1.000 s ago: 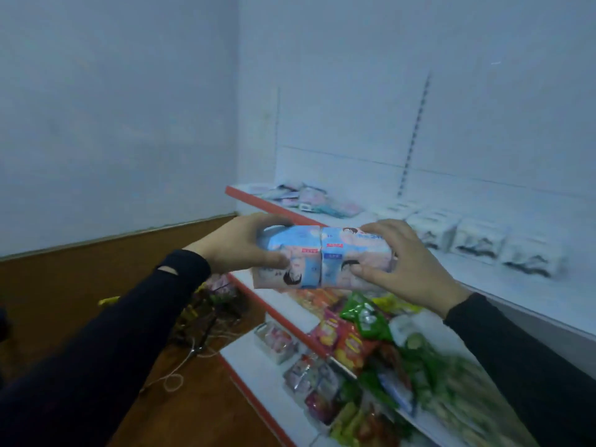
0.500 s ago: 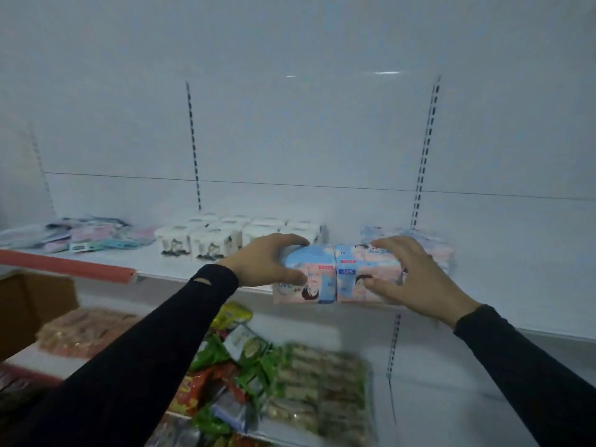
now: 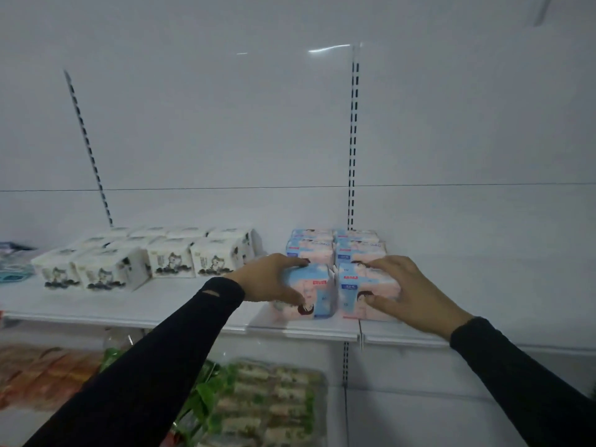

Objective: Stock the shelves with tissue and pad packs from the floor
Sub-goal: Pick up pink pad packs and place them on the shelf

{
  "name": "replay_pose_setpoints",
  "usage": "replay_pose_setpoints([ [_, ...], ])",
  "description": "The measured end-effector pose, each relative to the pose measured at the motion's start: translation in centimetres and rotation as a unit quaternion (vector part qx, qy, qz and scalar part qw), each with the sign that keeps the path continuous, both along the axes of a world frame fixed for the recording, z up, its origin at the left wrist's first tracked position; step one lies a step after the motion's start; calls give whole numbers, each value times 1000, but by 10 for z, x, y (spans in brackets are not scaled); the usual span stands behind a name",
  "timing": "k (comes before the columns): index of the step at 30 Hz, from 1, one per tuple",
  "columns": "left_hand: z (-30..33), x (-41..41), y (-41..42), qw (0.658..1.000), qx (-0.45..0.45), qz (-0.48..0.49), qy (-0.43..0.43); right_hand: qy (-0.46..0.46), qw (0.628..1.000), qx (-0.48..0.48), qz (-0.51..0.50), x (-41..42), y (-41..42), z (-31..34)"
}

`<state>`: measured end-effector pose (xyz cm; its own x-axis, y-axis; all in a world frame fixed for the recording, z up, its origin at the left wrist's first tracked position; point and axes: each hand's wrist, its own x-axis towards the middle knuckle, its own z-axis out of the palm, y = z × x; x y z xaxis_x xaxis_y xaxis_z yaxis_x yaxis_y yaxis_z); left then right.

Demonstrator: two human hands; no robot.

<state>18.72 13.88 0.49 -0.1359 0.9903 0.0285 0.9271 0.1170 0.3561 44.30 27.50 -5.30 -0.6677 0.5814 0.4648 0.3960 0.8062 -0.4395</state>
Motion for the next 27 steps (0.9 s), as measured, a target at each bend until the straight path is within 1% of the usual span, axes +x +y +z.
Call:
replay_pose_setpoints([
  [2, 2, -7, 3, 999, -15, 4, -28, 7, 1000, -2, 5, 2, 4, -1],
  [5, 6, -24, 8, 990, -45, 42, -123, 6, 1000, -1, 4, 1, 6, 0],
  [6, 7, -29, 9, 987, -60, 63, -138, 5, 1000, 0, 2, 1, 5, 0],
  [7, 8, -33, 8, 984, -85, 88, -127, 4, 1000, 2, -1, 0, 6, 0],
  [9, 7, -43, 5, 982, -122, 128, -65, -1, 1000, 0, -8, -1, 5, -1],
  [10, 5, -49, 5, 984, -108, 131, -50, -2, 1000, -3, -13, -2, 3, 0],
  [11, 2, -54, 6, 987, -79, 128, -61, -4, 1000, -7, -19, -3, 2, 1],
  [13, 1, -59, 2, 987, -21, 102, -120, -12, 999, -10, -29, -7, 0, 4],
  [14, 1, -58, -1, 986, -16, 80, -143, -16, 999, -11, -35, -9, -1, 5],
  [15, 2, -55, -4, 987, -18, 57, -147, -20, 999, -12, -42, -12, -2, 5],
  [18, 0, -44, -6, 997, -24, -32, -73, -8, 998, -12, -61, -18, -8, 0],
  [20, -4, -43, -1, 996, -18, -64, -57, -4, 997, -7, -78, -20, -11, -3],
  [23, -10, -44, 6, 998, -12, -45, -53, -5, 996, -6, -92, -19, -16, -3],
  [26, -11, -40, 9, 996, 9, -8, -85, 1, 995, 5, -103, -18, -19, -4],
  [27, -9, -38, 9, 997, 15, 1, -70, 2, 994, 6, -105, -16, -19, -3],
])
